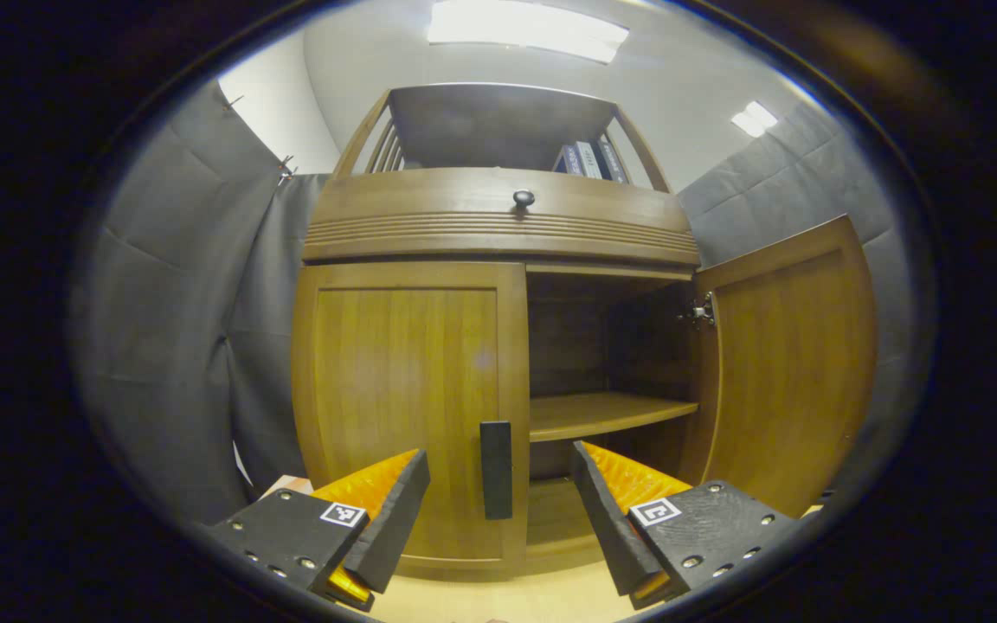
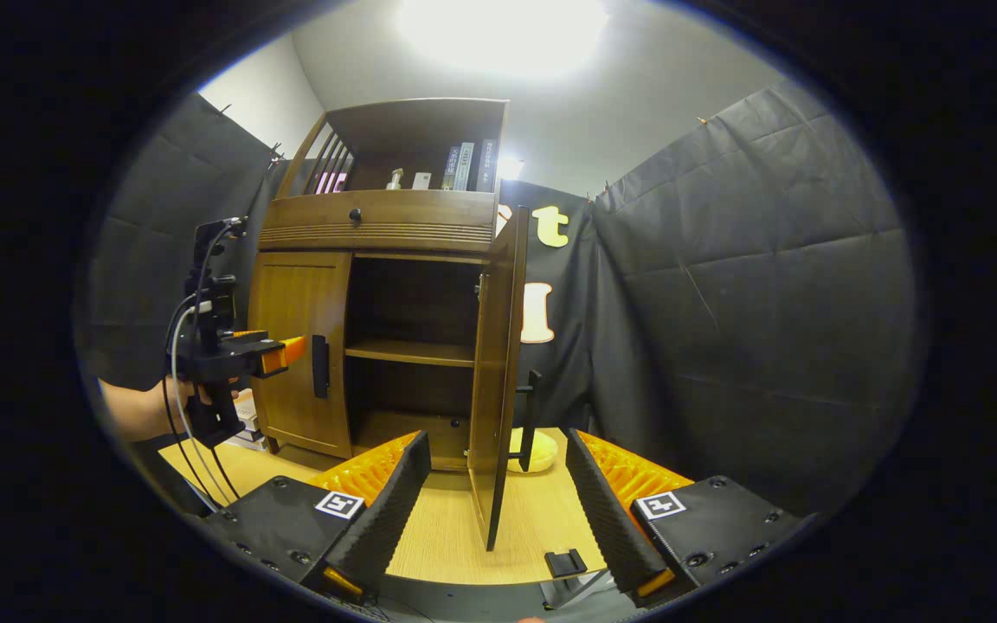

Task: Open the right door of the double-door shoe cabinet with the right hand, and open the left door with the left hand.

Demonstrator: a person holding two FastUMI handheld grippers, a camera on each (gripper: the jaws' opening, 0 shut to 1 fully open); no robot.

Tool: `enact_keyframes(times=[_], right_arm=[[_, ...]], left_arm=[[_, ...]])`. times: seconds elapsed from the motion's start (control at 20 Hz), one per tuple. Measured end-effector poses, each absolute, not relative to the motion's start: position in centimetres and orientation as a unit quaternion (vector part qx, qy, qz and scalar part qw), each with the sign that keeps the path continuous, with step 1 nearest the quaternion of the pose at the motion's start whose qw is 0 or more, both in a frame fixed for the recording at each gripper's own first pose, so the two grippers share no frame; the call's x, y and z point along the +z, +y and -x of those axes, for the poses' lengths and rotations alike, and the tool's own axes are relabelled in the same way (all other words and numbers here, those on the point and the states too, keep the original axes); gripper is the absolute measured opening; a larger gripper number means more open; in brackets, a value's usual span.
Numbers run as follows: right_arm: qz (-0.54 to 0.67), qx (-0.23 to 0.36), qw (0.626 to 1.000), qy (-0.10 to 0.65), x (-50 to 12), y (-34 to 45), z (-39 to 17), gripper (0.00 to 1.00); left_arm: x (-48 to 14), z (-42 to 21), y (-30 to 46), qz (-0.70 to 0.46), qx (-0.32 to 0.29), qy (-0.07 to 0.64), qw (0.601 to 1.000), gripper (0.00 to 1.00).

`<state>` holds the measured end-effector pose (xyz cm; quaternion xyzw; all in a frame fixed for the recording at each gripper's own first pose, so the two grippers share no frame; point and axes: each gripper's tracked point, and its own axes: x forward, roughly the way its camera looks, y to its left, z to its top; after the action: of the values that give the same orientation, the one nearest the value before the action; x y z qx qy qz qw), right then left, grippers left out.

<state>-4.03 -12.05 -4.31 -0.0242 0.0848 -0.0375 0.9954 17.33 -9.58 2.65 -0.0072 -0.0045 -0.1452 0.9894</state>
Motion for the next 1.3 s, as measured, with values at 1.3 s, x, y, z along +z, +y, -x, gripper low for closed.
enact_keyframes(times=[1.3], right_arm=[[-0.011, -0.058, 0.991, 0.12, -6.9, -14.5, 6.7, 0.97]], left_arm=[[-5.5, -28.8, -12.6, -0.013, -0.16, 0.063, 0.985, 0.77]])
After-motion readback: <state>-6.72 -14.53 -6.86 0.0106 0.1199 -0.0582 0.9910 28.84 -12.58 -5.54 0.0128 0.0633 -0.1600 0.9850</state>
